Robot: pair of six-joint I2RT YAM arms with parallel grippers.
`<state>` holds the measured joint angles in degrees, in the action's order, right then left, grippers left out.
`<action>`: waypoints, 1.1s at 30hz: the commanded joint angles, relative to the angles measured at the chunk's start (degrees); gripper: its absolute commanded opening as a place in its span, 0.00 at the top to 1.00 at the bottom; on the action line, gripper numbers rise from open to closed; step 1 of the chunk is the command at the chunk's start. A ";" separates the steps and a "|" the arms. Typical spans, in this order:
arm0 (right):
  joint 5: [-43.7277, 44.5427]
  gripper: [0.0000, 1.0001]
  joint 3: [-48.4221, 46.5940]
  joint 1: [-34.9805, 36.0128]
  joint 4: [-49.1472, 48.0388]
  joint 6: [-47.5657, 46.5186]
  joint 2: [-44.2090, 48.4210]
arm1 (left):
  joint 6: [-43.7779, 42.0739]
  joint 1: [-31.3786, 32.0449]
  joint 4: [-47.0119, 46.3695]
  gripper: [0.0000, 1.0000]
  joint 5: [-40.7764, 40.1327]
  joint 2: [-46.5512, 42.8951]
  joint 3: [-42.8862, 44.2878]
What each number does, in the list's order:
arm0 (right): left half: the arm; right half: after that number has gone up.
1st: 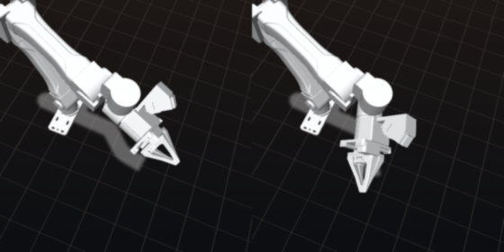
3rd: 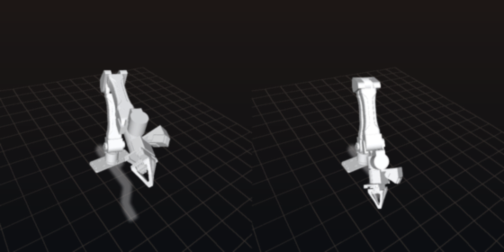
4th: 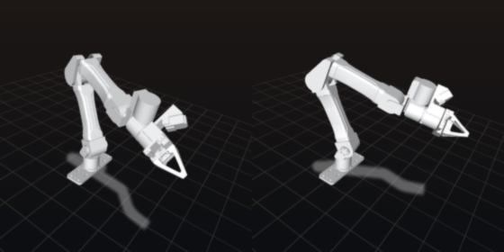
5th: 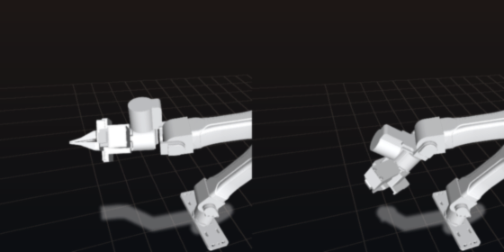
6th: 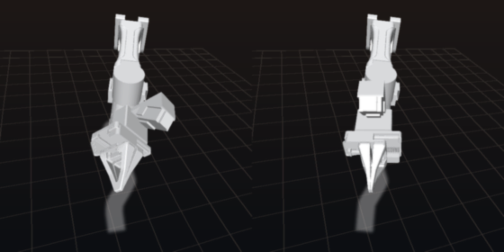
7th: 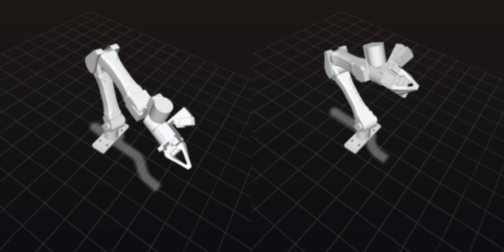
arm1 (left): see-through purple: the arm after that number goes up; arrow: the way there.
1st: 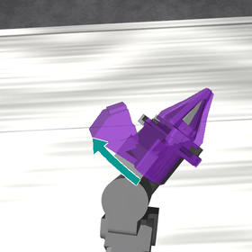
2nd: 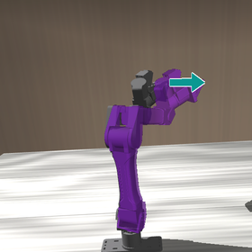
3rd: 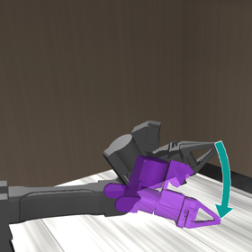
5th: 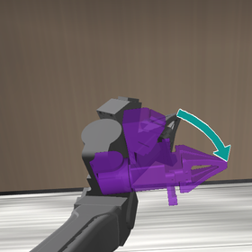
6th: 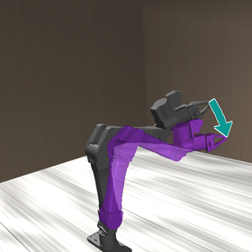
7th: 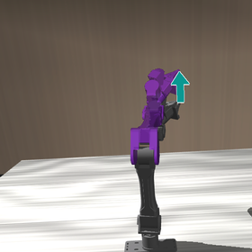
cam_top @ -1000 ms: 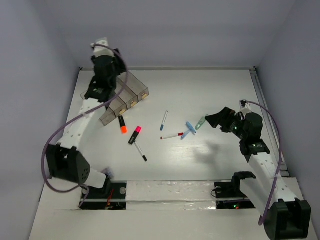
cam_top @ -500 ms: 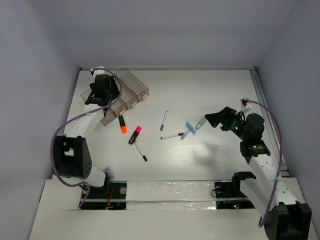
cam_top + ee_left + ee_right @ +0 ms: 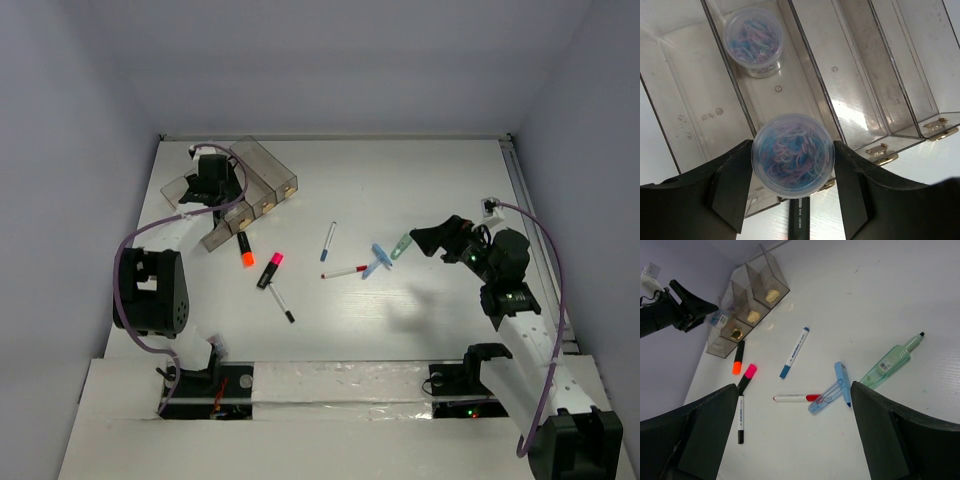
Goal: Sort the stationery into containers
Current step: Place the stationery in the storage box, then pick up the pen from the center of the board.
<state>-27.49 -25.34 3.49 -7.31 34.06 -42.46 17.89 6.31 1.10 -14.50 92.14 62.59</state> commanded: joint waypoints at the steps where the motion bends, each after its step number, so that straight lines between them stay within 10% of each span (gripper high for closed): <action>1: -0.99 0.00 -0.23 0.56 -3.15 -0.67 -0.08 | -0.22 -0.68 -3.48 0.65 -0.18 -1.09 1.31; 16: -1.17 0.00 -0.41 0.56 -3.59 -0.67 -1.05 | -1.02 -0.68 -3.39 0.20 1.49 -3.01 2.28; 27: -1.17 0.01 -0.23 0.56 -3.68 -0.84 -1.05 | -0.32 16.35 5.74 0.36 0.62 -16.10 0.87; 33: -0.90 0.03 -0.41 0.56 -3.76 -1.02 -1.14 | 5.83 21.55 5.58 0.41 4.83 -23.83 -15.00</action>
<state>-27.70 -25.34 3.49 -7.79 34.06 -43.59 19.88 27.99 3.31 -10.96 70.89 55.00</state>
